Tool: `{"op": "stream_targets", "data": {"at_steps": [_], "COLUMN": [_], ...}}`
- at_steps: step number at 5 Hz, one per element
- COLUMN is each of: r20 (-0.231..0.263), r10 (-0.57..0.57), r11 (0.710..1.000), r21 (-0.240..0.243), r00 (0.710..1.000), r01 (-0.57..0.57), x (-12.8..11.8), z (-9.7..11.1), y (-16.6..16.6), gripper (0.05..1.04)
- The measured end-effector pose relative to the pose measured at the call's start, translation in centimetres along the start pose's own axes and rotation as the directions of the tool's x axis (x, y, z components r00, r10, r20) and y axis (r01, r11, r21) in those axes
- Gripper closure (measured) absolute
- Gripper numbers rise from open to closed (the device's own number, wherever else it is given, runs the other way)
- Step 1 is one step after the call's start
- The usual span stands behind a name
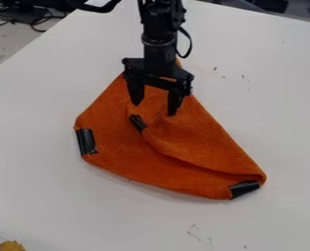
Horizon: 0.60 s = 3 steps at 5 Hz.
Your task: Unfold cloth from bottom left to top right
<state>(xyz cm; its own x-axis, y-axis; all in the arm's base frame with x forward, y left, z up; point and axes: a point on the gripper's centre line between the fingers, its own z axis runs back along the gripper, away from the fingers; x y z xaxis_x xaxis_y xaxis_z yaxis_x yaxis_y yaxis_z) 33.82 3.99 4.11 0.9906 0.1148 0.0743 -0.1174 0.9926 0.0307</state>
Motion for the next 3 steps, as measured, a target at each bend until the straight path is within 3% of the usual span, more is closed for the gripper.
{"op": "stream_targets", "data": {"at_steps": [2,3], "r20": [-0.014,-0.022], "r10": [0.059,0.078], "r11": [0.998,0.997], "r21": [-0.007,-0.010], "r00": [0.998,0.997], "r01": [-0.059,-0.078], "x": [-1.3,-2.0], "z": [-1.4,-2.0], "y": [1.5,1.9], "gripper": [0.082,0.133]}}
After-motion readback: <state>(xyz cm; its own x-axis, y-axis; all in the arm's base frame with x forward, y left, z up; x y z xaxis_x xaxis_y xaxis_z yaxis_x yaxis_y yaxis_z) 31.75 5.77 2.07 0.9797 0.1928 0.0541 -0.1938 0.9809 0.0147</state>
